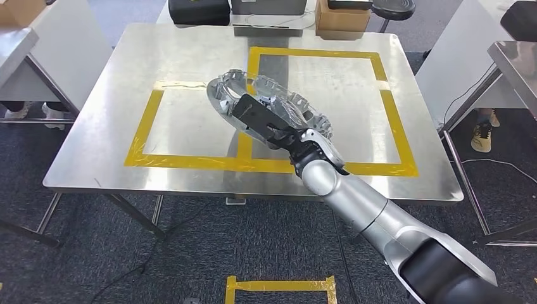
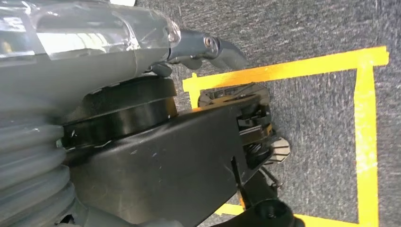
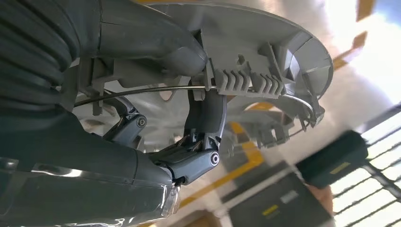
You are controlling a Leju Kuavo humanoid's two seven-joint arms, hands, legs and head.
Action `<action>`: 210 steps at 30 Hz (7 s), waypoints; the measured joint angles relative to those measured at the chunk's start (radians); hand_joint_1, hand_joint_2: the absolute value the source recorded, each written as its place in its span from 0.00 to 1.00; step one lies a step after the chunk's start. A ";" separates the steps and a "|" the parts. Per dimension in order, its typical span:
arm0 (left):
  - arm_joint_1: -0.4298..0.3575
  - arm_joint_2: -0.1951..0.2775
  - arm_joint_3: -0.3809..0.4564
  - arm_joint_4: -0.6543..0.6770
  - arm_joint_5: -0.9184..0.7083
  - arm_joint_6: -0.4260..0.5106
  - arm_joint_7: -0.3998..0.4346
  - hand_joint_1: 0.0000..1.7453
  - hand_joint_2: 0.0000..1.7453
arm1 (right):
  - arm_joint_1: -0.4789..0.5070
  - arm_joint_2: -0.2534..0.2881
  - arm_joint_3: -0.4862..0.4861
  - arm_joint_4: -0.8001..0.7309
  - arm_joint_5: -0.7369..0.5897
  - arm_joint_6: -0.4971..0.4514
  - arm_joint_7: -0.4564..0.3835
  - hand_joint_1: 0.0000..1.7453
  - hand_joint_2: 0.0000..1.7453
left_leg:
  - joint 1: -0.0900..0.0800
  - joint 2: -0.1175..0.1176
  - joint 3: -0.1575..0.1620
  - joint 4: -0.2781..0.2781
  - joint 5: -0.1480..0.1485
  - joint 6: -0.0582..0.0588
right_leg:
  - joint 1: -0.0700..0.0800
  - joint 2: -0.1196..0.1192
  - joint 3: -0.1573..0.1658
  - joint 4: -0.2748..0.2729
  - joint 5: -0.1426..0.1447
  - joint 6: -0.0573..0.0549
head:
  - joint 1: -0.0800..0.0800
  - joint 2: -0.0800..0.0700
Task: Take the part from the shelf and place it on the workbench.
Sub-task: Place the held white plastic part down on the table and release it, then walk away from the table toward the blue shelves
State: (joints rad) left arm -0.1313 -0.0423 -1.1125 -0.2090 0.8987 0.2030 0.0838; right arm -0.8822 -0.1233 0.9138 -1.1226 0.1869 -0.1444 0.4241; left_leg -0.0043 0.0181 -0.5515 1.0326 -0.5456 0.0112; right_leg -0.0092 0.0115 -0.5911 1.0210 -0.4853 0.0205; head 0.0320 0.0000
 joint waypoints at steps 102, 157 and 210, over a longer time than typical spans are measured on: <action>0.016 0.031 -0.031 0.003 0.125 0.059 -0.071 0.00 0.00 | 0.740 -0.191 -0.317 -1.055 -0.232 -0.461 -0.557 0.00 1.00 | -0.006 -0.019 0.024 -0.014 0.015 0.036 | -0.007 -0.008 -0.066 0.273 -0.151 0.026 | 0.015 0.000; -0.002 0.067 -0.033 0.000 0.068 0.073 -0.066 0.00 0.00 | 0.886 -0.180 -0.325 -1.057 -0.333 -0.493 -0.679 0.00 0.00 | 0.021 -0.022 0.056 -0.003 -0.022 -0.015 | 0.000 -0.021 -0.042 0.008 0.056 0.008 | -0.025 0.000; 0.000 0.086 -0.033 -0.010 0.031 0.060 -0.039 0.00 0.00 | 0.977 -0.161 -0.361 -1.074 -0.261 -0.522 -0.668 0.00 0.00 | 0.009 -0.021 -0.140 0.240 -0.015 -0.047 | 0.021 -0.015 0.090 -0.086 0.005 -0.050 | -0.009 0.000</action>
State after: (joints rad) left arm -0.1313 0.0438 -1.1456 -0.2194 0.9292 0.2628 0.0449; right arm 0.0949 -0.2845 0.5529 -2.1963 -0.0744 -0.6664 -0.2441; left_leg 0.0050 -0.0030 -0.6916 1.2727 -0.5605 -0.0357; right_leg 0.0122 -0.0032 -0.5010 0.9354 -0.4798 -0.0295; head 0.0228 0.0000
